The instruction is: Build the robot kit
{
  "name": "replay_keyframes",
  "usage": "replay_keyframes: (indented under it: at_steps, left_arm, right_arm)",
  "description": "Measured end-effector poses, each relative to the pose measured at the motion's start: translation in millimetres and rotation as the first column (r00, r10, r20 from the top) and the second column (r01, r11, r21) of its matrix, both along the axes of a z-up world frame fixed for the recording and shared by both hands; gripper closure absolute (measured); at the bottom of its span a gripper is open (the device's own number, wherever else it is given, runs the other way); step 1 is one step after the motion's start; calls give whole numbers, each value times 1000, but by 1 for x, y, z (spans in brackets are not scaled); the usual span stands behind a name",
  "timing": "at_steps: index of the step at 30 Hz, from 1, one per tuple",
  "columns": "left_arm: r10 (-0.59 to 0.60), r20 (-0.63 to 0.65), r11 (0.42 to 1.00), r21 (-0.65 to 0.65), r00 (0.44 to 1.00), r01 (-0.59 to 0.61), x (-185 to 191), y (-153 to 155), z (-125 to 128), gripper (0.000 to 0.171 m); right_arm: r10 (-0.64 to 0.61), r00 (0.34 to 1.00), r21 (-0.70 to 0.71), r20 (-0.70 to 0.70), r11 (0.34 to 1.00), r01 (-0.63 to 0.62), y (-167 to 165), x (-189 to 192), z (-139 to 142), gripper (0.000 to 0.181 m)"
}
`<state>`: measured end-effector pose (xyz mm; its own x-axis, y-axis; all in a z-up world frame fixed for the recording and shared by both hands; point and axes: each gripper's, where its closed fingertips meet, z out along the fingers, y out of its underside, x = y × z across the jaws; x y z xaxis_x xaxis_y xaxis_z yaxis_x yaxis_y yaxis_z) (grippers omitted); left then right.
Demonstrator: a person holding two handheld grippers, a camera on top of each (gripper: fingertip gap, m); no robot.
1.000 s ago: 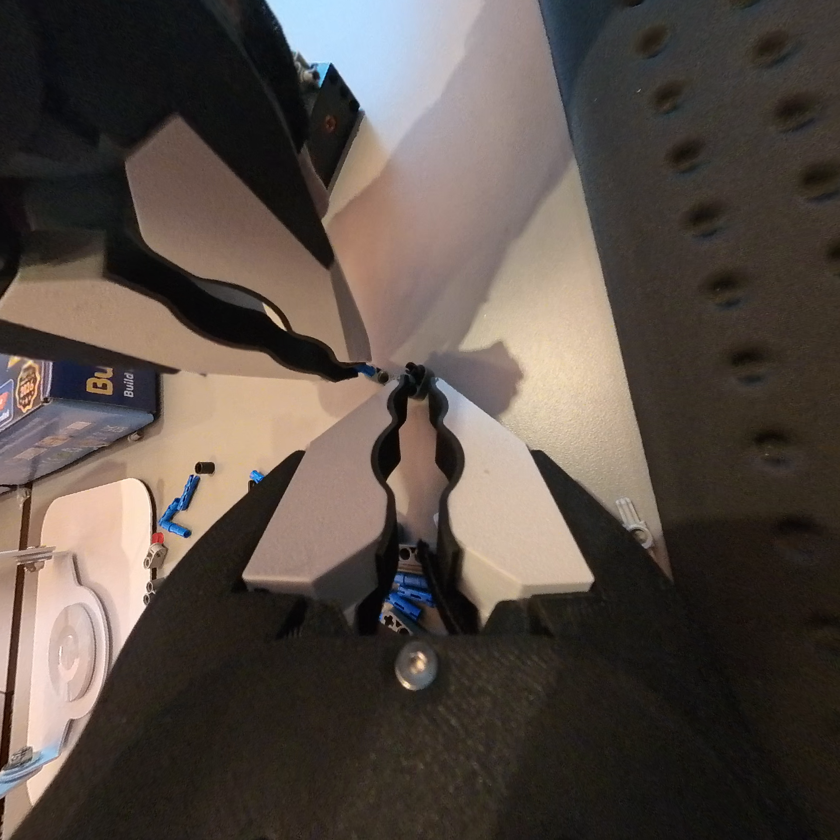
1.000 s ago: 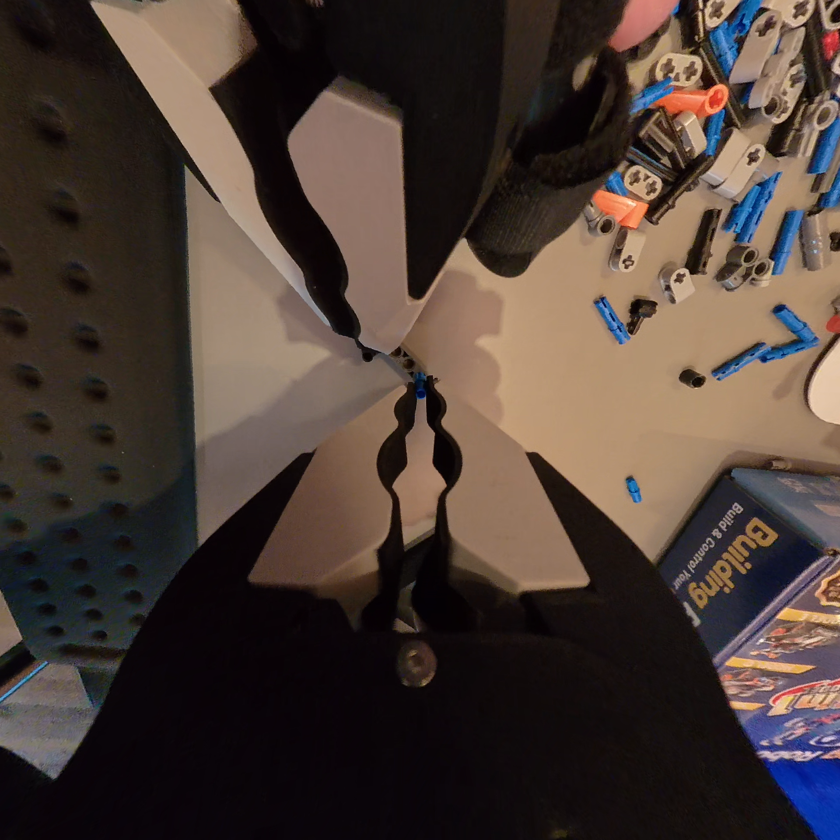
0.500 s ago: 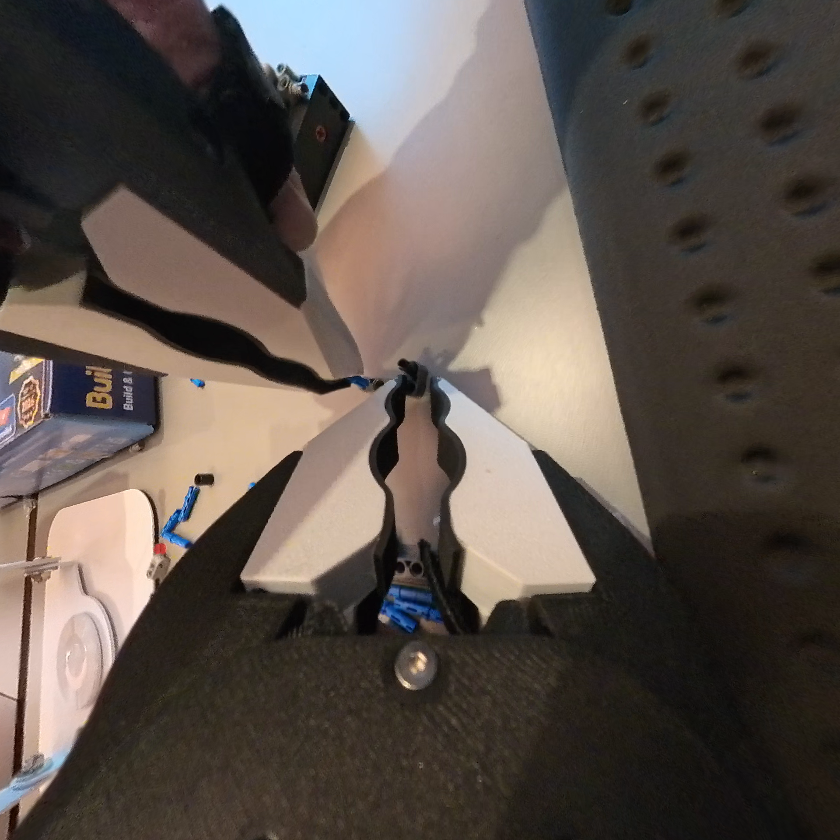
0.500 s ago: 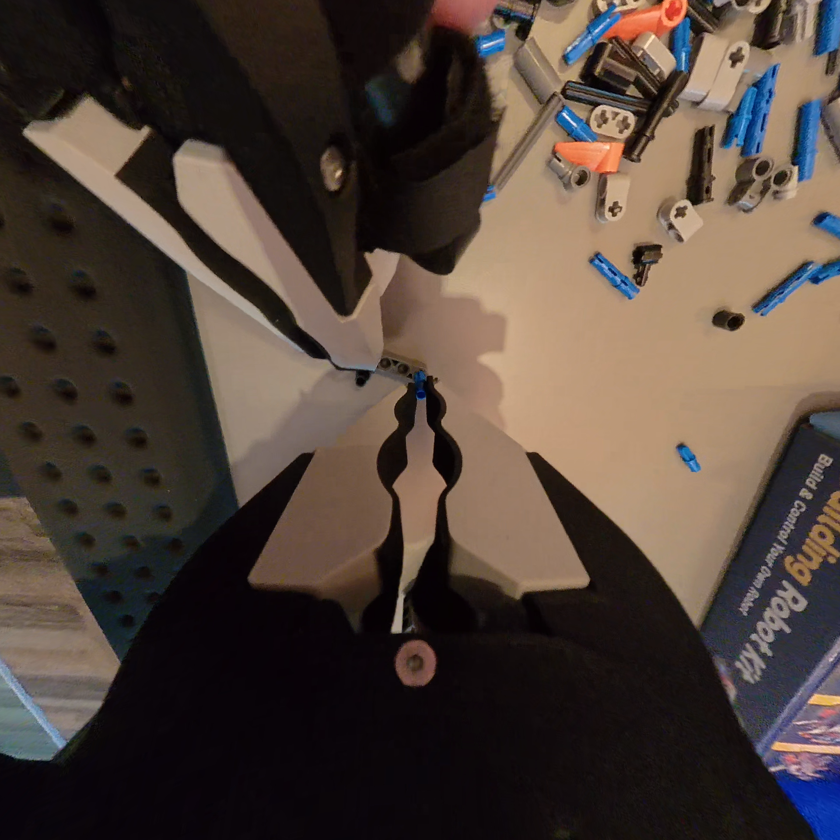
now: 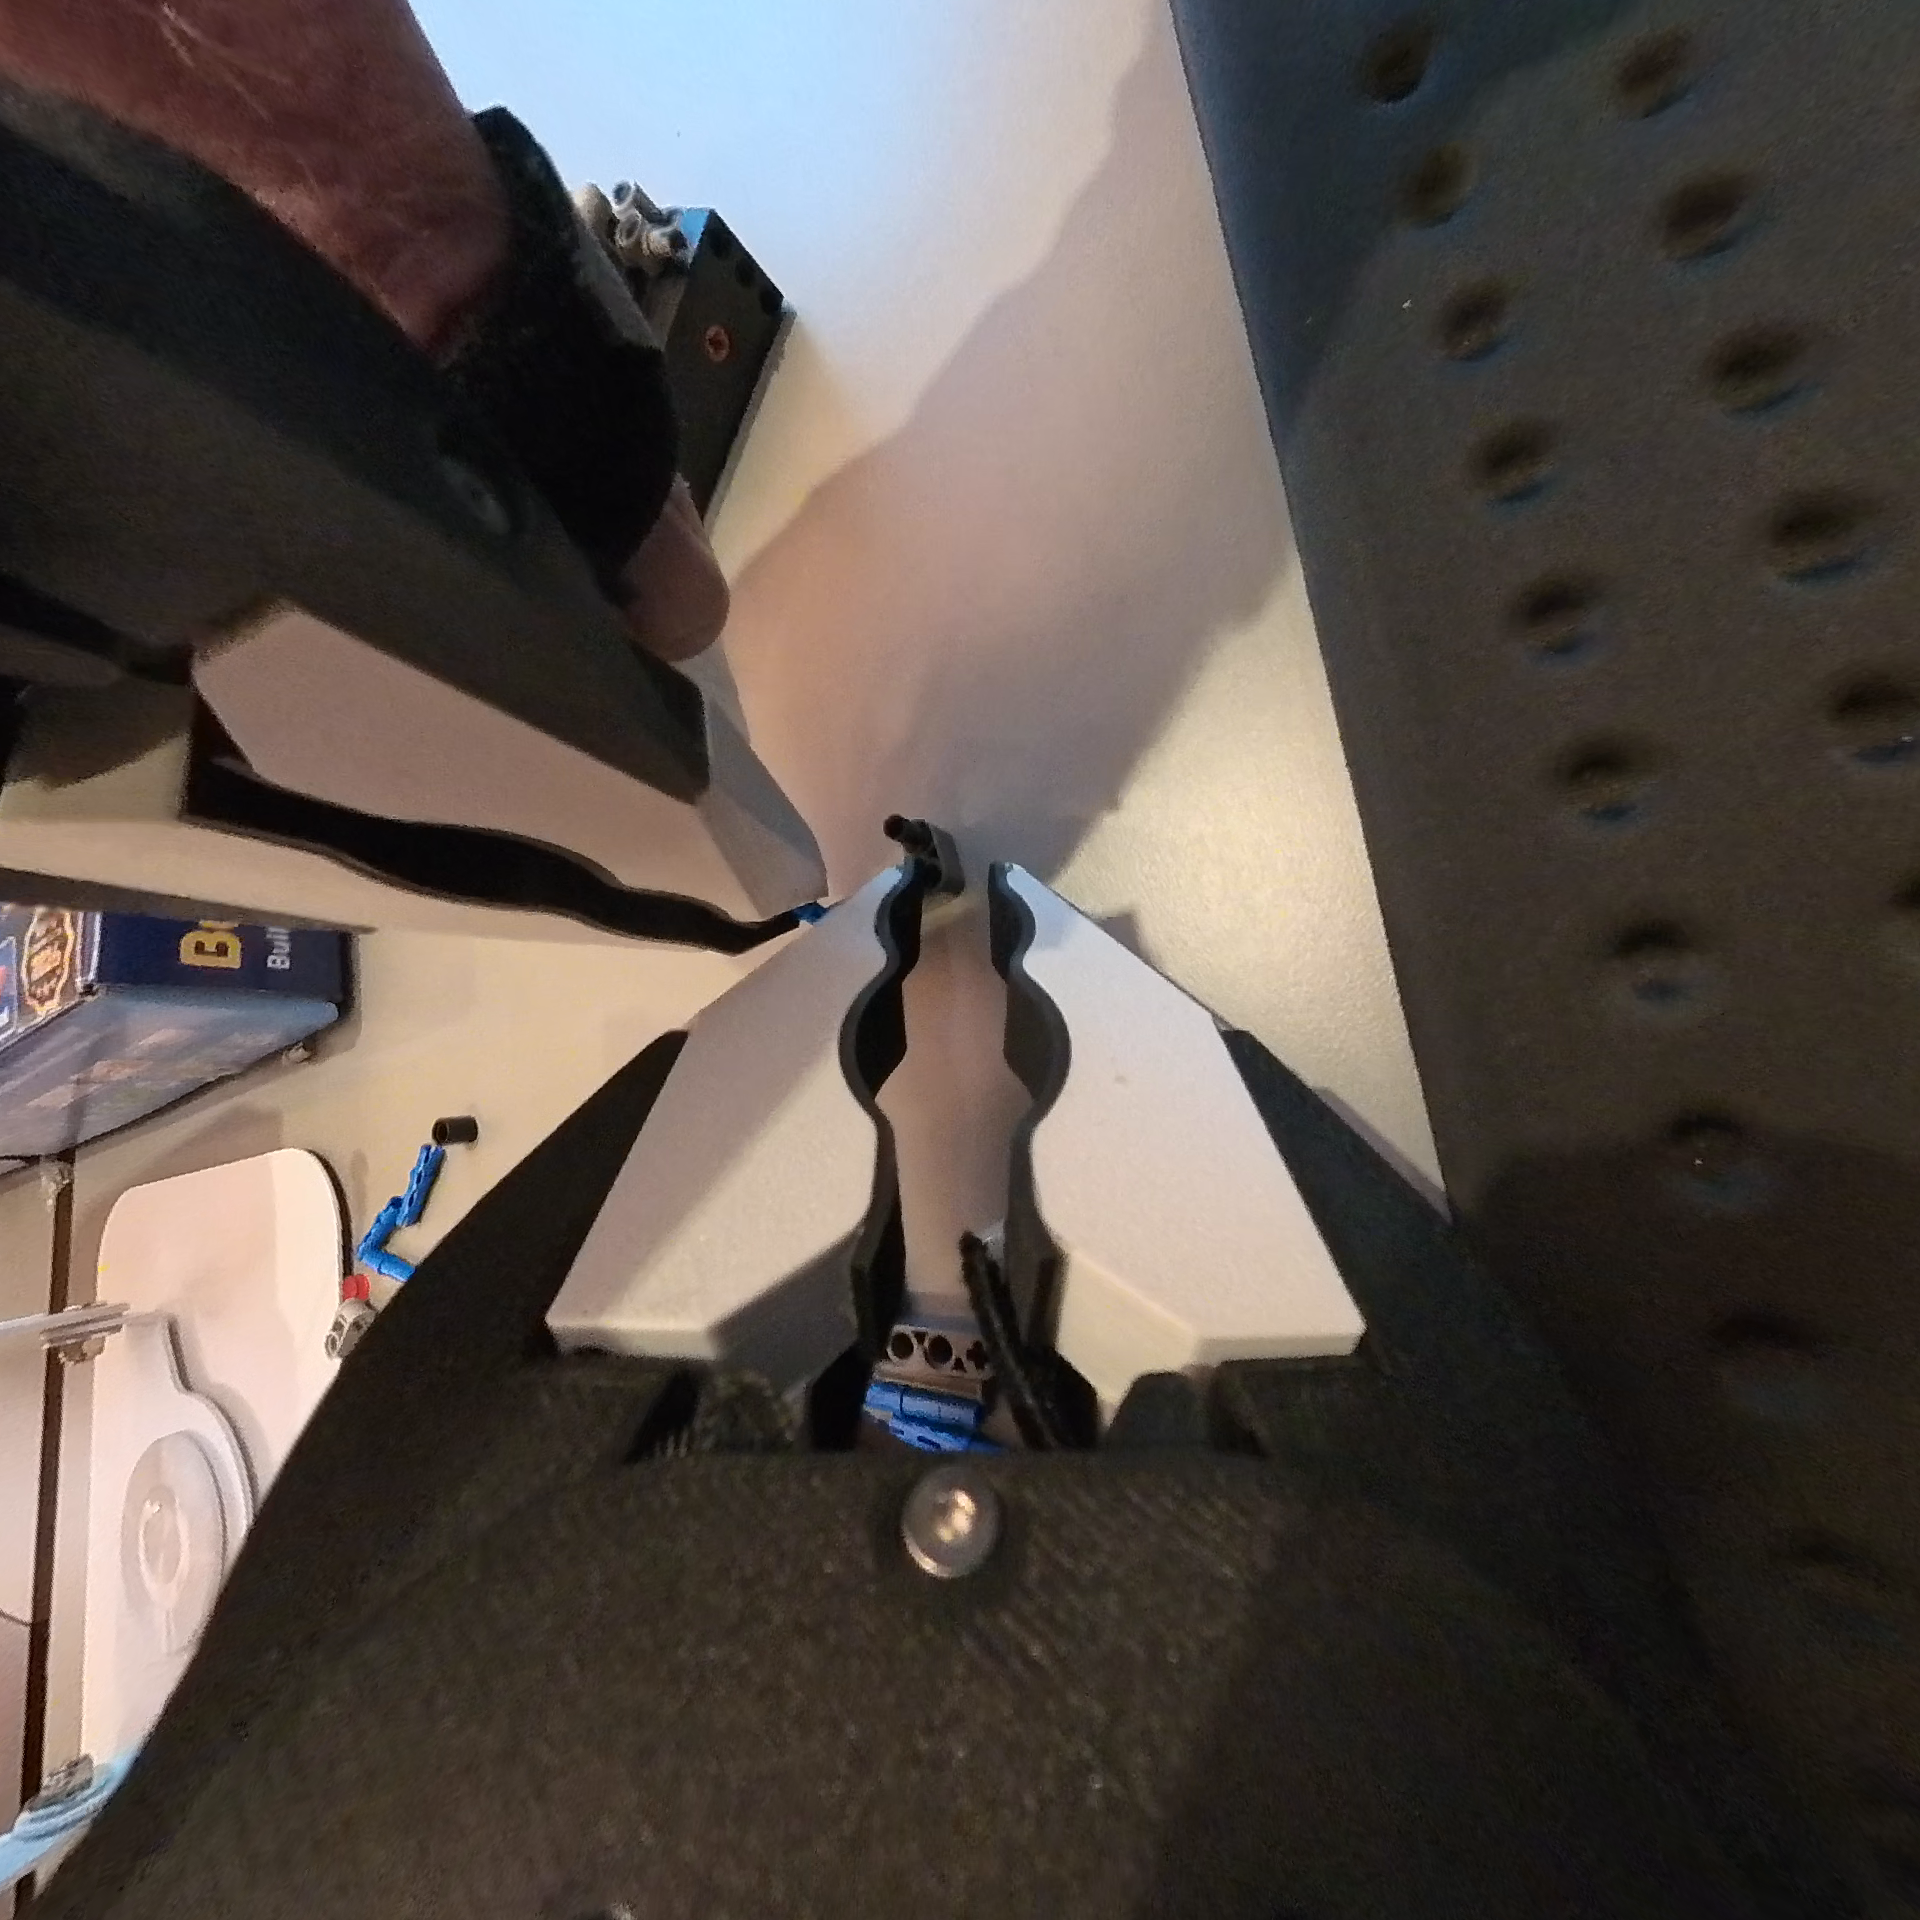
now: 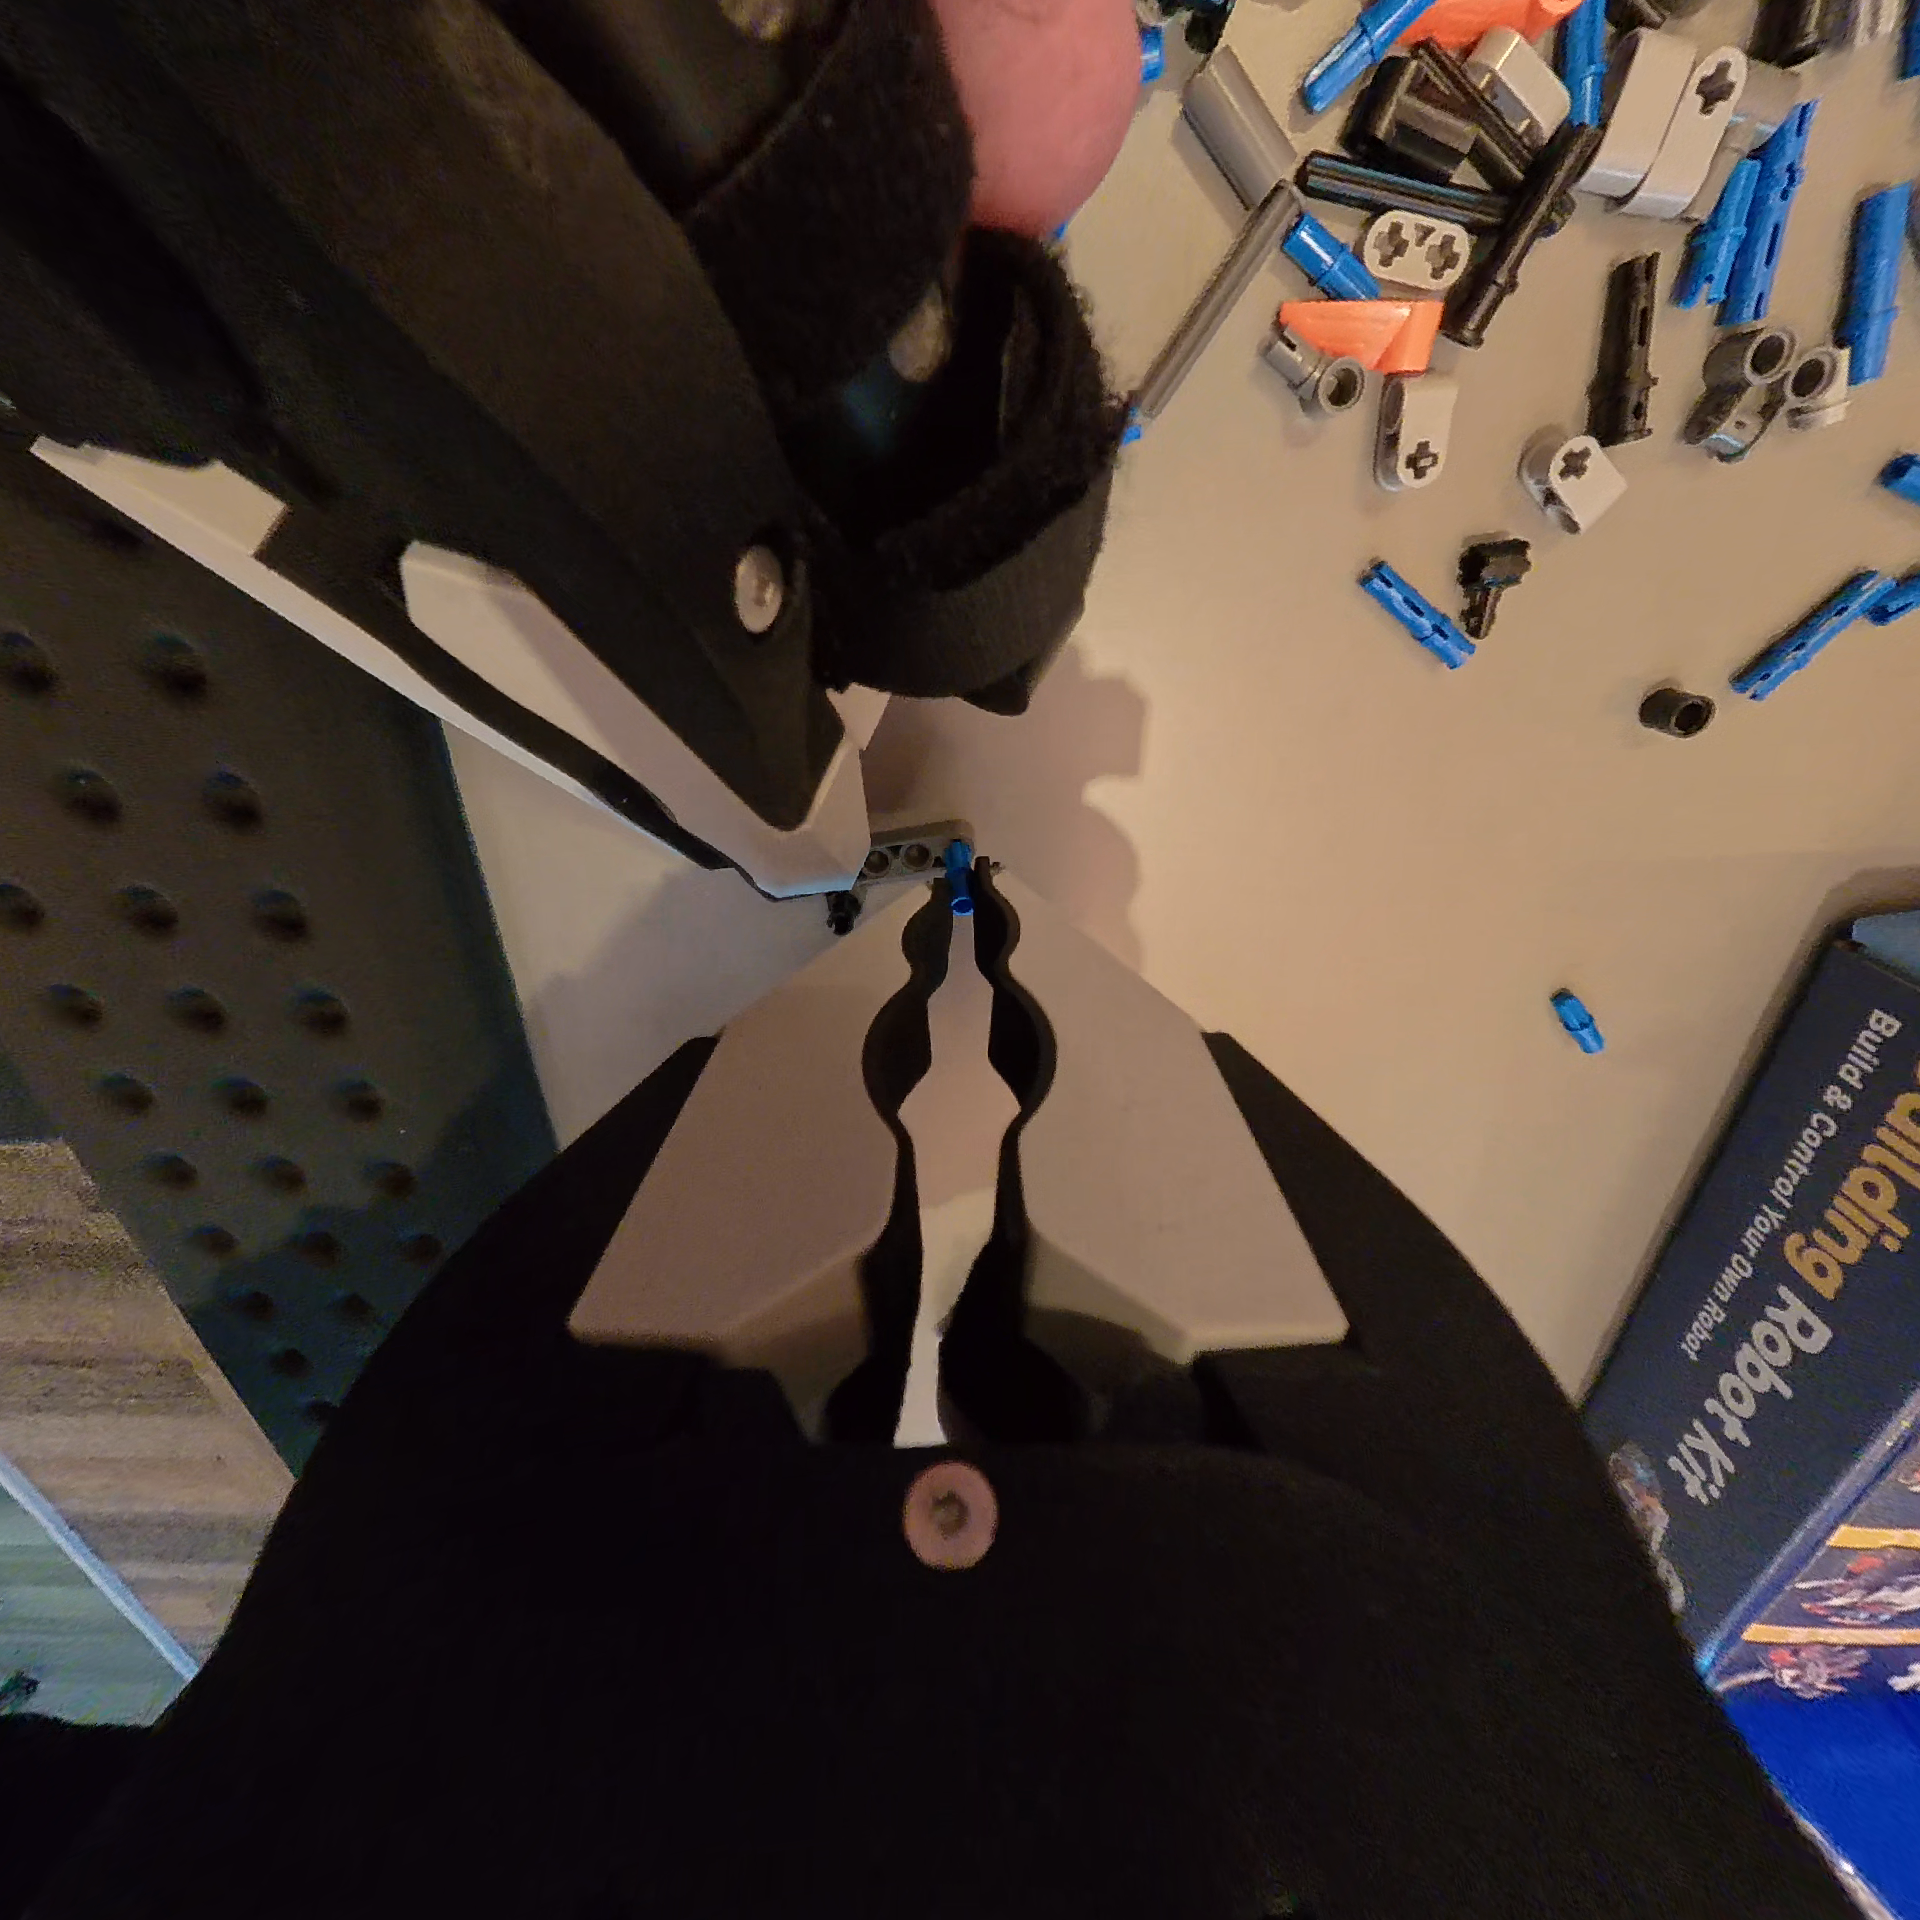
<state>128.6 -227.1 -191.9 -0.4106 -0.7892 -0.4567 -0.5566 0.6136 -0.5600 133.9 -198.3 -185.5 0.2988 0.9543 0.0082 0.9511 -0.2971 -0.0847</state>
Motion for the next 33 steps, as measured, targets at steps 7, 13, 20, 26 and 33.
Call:
replay_keyframes:
  at_steps: [7,13,20,26,33]
  left_arm:
    - [2,5,1000,-18,1000,-2,-1,0,0,161]
    - [1,8,1000,-23,1000,-1,-1,0,0,161]
    - [2,12,1000,-31,1000,-2,-1,0,0,161]
    - [1,15,1000,-26,1000,-1,-2,1,0,161]
    - [18,10,999,-29,1000,-17,-10,1,0,160]
  right_arm:
    - [27,998,5,51,1000,-27,1,-3,0,179]
    - [13,999,3,42,1000,-13,1,-4,0,179]
    - [12,999,6,31,1000,-12,1,-7,0,179]
    - [13,1000,13,27,1000,-14,1,-7,0,179]
    - [-8,1000,16,5,1000,8,1,-6,0,179]
